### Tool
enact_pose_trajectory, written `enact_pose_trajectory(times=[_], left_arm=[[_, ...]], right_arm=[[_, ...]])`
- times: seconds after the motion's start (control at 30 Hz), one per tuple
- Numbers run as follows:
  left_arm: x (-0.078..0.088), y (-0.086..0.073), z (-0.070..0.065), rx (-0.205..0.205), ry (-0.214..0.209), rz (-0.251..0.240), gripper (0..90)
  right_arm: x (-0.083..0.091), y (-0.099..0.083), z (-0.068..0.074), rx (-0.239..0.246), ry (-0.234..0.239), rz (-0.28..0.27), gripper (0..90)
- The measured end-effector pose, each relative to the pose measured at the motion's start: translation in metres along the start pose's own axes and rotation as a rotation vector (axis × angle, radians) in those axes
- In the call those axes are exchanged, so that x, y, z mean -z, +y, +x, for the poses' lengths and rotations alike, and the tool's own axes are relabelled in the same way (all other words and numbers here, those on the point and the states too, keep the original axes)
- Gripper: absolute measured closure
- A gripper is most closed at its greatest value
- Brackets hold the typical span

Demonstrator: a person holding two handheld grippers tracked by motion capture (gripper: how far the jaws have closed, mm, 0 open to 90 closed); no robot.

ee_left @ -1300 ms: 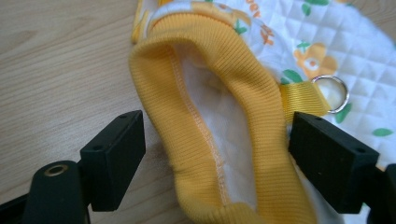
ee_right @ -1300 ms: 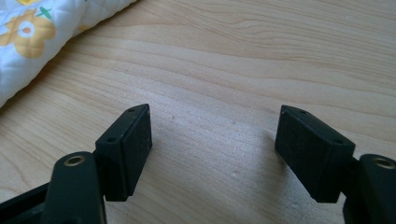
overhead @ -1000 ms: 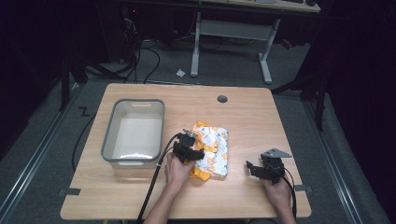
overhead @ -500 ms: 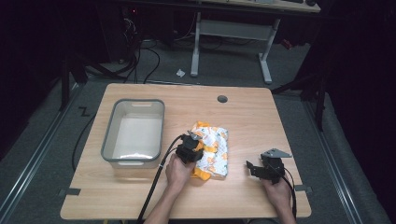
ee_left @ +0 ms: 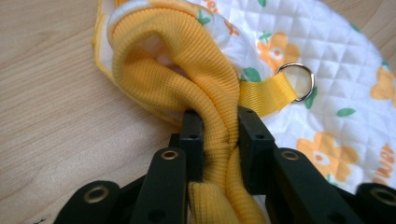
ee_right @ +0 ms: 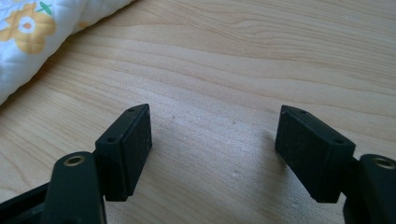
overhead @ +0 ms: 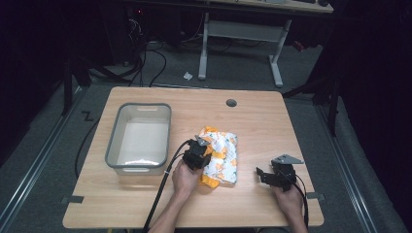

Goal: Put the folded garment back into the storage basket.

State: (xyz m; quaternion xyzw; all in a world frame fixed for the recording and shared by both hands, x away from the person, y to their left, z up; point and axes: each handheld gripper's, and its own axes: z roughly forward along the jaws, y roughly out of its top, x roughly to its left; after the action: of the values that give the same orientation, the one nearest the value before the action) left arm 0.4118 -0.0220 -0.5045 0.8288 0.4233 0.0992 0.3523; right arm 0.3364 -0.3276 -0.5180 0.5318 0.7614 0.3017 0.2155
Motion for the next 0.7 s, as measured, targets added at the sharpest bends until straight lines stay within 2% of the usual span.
enact_pose_trajectory(times=[0.23,0.63,0.7], left_arm=[[0.016,0.004,0.001,0.018,-0.043,-0.051,75.0],[0.044,0.013,0.002,0.014,-0.060,-0.111,74.8],[0.049,0.013,0.001,0.014,-0.062,-0.139,74.8]], right_arm=[[0.000,0.000,0.000,0.000,0.000,0.000,27.4],[0.000,0.000,0.000,0.000,0.000,0.000,27.4],[0.000,0.000,0.000,0.001,0.000,-0.001,27.4]])
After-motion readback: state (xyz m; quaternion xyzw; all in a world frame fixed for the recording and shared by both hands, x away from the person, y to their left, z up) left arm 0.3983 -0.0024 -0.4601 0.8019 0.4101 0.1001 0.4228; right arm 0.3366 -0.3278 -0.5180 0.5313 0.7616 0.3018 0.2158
